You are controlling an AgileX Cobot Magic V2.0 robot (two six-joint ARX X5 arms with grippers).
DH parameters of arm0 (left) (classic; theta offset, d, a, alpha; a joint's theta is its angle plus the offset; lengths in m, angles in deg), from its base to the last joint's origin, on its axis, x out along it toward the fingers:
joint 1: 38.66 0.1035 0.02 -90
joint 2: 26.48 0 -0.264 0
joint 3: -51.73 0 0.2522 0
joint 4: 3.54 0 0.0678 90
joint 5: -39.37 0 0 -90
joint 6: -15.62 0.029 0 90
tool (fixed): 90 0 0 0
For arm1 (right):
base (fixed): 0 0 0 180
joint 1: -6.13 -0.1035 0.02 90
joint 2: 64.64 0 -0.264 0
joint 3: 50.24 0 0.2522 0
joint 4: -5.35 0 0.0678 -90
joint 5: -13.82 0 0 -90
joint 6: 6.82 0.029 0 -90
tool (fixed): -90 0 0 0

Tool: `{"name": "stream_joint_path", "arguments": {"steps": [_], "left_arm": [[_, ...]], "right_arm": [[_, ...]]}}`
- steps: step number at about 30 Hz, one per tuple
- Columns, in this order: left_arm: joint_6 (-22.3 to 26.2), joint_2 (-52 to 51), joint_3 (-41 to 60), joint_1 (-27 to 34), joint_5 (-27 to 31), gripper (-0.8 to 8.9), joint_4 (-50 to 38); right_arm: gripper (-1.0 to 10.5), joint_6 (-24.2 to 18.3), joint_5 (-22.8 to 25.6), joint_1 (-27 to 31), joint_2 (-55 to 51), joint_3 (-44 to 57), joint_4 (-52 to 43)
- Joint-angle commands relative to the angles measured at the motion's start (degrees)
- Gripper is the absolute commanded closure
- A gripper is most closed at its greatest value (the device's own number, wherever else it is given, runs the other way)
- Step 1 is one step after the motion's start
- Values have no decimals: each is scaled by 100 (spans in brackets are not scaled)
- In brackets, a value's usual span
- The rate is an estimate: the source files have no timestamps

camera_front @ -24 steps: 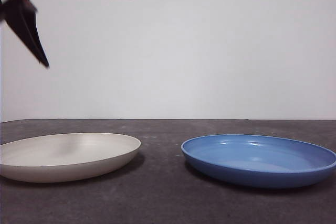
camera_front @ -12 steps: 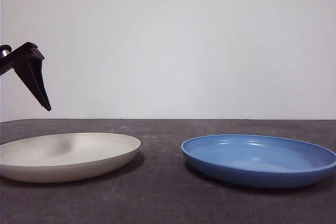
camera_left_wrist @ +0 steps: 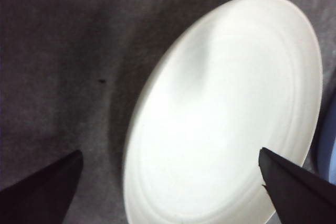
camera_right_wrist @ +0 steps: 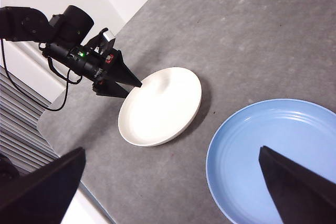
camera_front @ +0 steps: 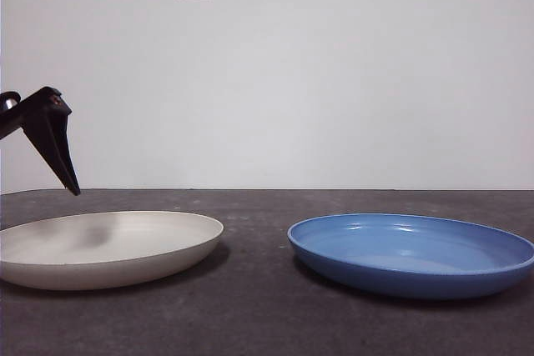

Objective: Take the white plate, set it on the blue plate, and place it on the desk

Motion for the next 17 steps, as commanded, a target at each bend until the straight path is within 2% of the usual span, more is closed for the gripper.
{"name": "stream_joint_path", "arguments": {"steps": [1,5,12,14,17], "left_arm": [[85,262,-101,11,-2,197,-17],[85,431,-101,4,-4,223,-26],[87,444,-101,7,0,557,-48],[96,444,-101,7,7,608,-46],[109,444,-101,7,22,634,-42]], "right_arm": [[326,61,-17,-22,24,-103,-22],[326,61,-17,-22,22,-103,-22],[326,59,11,-22,24,-103,-24],[326,57,22,-22,24,-103,-26],[326,59,24,-22,24,-103,-24]]}}
